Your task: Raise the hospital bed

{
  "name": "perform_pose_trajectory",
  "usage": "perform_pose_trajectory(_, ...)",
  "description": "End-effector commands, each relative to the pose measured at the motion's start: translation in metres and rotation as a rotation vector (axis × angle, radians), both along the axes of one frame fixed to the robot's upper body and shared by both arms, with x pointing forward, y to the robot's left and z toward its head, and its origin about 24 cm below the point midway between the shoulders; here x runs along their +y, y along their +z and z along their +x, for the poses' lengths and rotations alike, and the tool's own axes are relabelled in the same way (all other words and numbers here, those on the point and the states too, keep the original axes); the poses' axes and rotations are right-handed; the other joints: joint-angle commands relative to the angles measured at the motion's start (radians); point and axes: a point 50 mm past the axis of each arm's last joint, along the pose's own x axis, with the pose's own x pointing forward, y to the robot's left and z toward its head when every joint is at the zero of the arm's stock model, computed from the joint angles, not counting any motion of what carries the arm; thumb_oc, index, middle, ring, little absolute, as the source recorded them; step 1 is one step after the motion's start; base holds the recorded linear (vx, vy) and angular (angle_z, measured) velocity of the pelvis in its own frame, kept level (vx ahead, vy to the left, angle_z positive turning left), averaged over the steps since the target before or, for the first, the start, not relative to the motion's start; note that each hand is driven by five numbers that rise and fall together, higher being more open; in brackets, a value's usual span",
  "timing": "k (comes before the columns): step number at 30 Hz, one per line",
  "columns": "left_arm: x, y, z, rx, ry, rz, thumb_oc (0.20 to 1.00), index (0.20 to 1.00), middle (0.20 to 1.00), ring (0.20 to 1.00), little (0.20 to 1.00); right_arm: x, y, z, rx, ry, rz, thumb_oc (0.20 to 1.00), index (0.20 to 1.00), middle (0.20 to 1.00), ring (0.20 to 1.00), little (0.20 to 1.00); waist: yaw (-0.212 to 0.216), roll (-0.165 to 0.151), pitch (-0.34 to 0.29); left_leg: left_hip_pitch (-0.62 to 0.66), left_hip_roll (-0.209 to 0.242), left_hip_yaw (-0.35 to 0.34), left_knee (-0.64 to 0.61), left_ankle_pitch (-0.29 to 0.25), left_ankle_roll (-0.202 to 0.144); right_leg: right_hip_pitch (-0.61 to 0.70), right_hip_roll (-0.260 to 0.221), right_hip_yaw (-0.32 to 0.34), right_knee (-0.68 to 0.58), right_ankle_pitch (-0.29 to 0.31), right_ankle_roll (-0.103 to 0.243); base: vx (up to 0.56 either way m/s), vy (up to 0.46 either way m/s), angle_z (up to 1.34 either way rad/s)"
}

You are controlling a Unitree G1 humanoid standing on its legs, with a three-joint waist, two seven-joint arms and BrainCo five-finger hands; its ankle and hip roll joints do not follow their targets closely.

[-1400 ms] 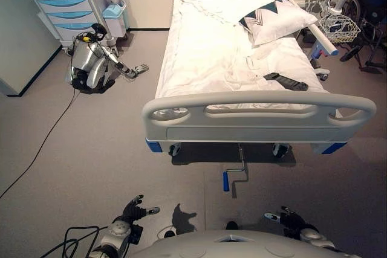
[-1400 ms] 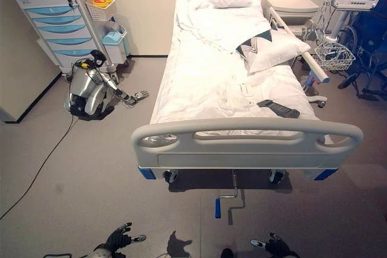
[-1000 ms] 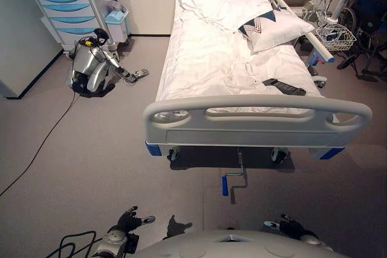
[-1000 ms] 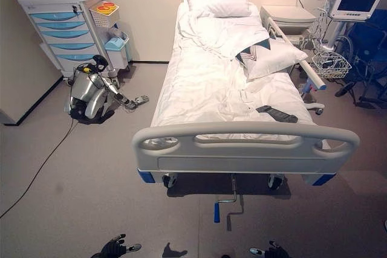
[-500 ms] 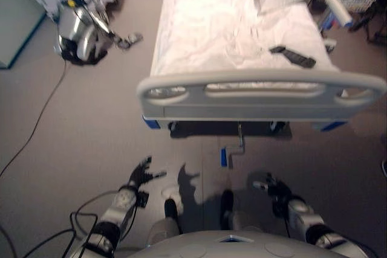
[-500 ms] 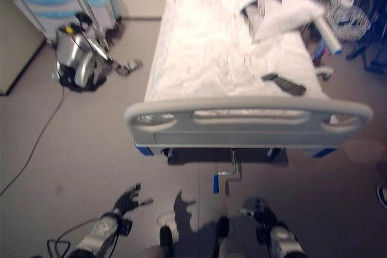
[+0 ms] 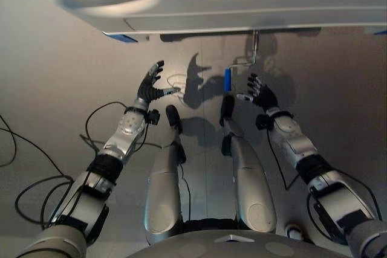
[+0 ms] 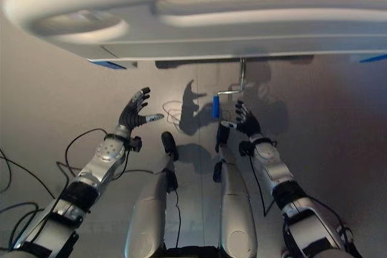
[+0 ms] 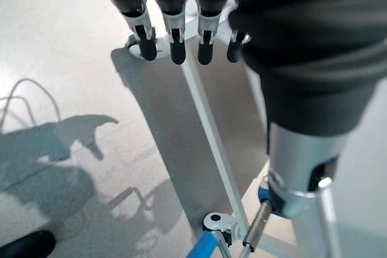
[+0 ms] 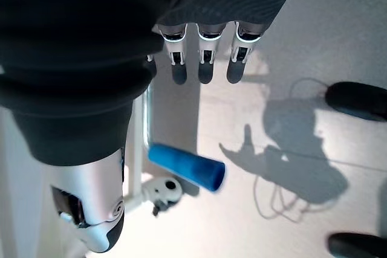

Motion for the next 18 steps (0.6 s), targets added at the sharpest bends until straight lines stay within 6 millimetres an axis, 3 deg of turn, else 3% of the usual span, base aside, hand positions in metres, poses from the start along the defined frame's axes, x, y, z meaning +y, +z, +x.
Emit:
perform_pose_trajectory(1,-0.003,0.036,-0.011,-0.199,-0.034,0.092,1.000,1.000,1.000,1.000,1.000,0.002,0.015,-0.009,-0.109,0.011,-0.006,1.000,1.000,1.000,1.000,1.000,-0.008,-0.023,-0.027,-0.143,0.047,-0.013,0.138,-0.026,-0.035,-0.071,-0.063,0.041,0.020,0.009,0.144,0.05,-0.021,-0.01)
perform_pose_trajectory(2,-0.003,0.036,-0.011,-0.199,-0.034,0.093,1.000,1.000,1.000,1.000,1.000,0.002,0.015,-0.008,-0.108,0.011,-0.006,1.000,1.000,1.000,1.000,1.000,-0.006,-0.020,-0.027,-0.129,0.050,-0.024,0.142,-0.055,-0.046,-0.058,-0.060,0.046,0.029,-0.017,0.154,0.00,0.000,0.00)
perform_pose_trajectory(4,-0.006,0.047,-0.013,-0.248,-0.046,0.120,1.000,1.000,1.000,1.000,1.000,0.003,0.019,-0.008,-0.123,0.011,0.001,1.000,1.000,1.000,1.000,1.000,-0.006,-0.018,-0.027,-0.155,0.052,-0.025,0.152,-0.060,-0.045,-0.081,-0.062,0.046,0.033,-0.017,0.154,0.04,0.002,0.00)
perform_pose_trajectory(8,-0.021,0.085,-0.023,-0.423,-0.112,0.199,1.000,1.000,1.000,1.000,1.000,0.007,0.013,-0.006,-0.093,-0.018,0.068,1.000,1.000,1.000,1.000,1.000,-0.001,-0.009,-0.027,-0.230,0.048,-0.033,0.162,-0.062,-0.044,-0.142,-0.066,0.040,0.032,-0.009,0.153,0.00,-0.002,0.02)
perform_pose_trajectory(13,-0.037,0.103,-0.034,-0.506,-0.197,0.197,1.000,1.000,1.000,1.000,1.000,0.015,0.000,-0.010,-0.029,0.025,0.161,1.000,1.000,1.000,1.000,1.000,0.005,-0.010,-0.027,-0.241,0.041,-0.037,0.154,-0.064,-0.044,-0.150,-0.067,0.032,0.023,-0.006,0.153,0.01,-0.001,0.05)
perform_pose_trajectory(18,-0.042,0.122,-0.046,-0.603,-0.244,0.258,1.000,1.000,1.000,1.000,1.000,0.023,0.012,-0.012,-0.046,0.125,0.267,1.000,1.000,1.000,1.000,1.000,0.010,-0.013,-0.027,-0.240,0.036,-0.033,0.134,-0.060,-0.047,-0.146,-0.068,0.028,0.000,0.000,0.156,0.00,0.002,0.01)
